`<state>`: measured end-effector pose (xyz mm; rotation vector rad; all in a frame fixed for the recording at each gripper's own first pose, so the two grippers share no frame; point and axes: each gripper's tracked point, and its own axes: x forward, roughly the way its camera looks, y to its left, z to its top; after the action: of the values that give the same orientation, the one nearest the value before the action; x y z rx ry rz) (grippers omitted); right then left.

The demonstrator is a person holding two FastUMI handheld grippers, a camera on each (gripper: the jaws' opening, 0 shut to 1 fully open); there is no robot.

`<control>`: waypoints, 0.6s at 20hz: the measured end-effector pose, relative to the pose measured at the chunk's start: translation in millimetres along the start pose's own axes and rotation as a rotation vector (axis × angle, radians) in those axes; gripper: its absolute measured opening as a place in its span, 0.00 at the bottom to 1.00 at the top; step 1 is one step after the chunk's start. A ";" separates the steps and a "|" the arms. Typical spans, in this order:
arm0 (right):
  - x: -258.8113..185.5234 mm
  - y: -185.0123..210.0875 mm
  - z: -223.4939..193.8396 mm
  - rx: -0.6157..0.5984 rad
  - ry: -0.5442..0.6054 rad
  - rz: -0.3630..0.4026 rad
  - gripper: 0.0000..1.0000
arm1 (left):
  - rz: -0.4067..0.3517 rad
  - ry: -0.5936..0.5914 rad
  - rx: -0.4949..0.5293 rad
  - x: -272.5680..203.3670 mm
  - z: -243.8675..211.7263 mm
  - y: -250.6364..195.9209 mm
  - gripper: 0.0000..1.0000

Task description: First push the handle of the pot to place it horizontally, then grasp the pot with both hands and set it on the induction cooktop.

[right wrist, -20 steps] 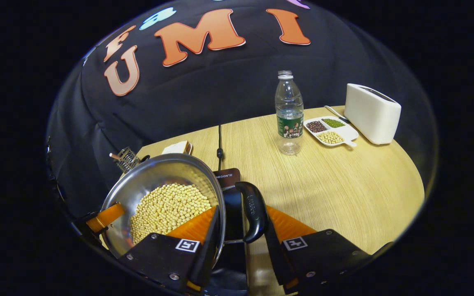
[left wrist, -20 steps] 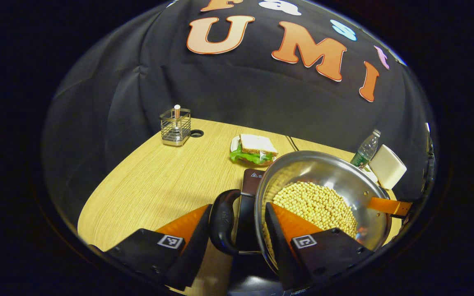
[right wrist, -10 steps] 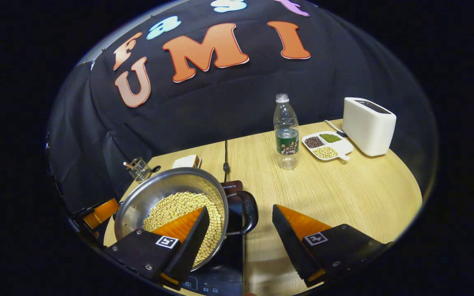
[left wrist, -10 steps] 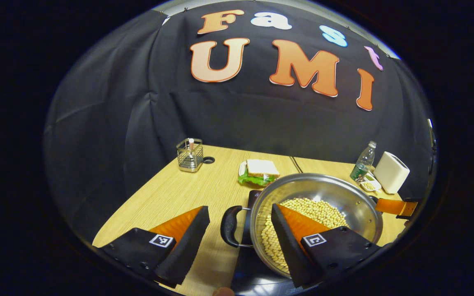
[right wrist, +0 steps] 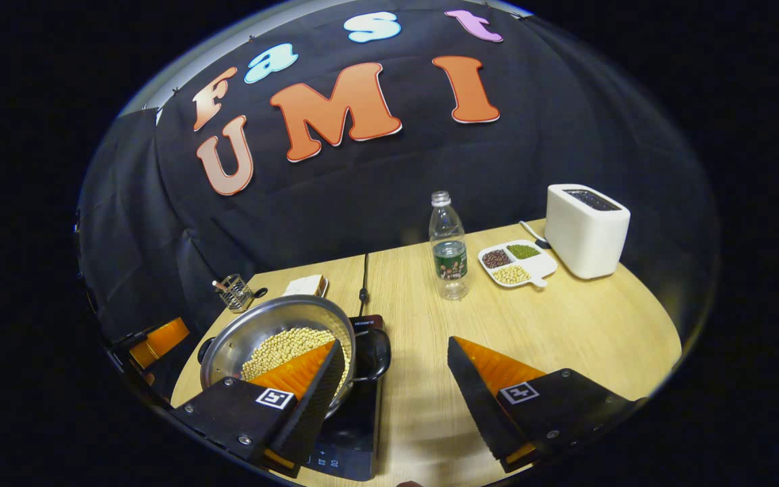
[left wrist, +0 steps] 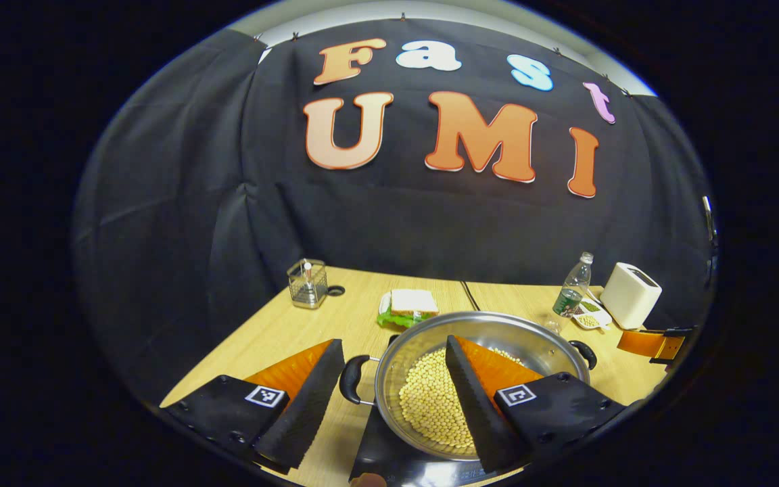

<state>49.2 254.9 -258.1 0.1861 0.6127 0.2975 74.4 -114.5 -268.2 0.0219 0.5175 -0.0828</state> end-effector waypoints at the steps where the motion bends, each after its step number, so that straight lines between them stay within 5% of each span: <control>1: -7.1 -4.0 9.5 -0.011 -0.020 -0.002 0.95 | -0.003 -0.029 0.010 -5.3 13.7 -5.8 0.98; 7: -65.7 -37.0 80.5 -0.125 -0.178 -0.030 0.95 | -0.024 -0.219 0.007 -56.3 112.3 -10.4 0.98; 12: -135.5 -73.1 145.9 -0.186 -0.331 -0.045 0.95 | 0.013 -0.360 0.000 -115.6 176.5 28.1 0.99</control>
<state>45.8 129.5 -87.2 0.0397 0.2595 0.2709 63.7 -85.4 -57.7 0.0099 0.1571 -0.0723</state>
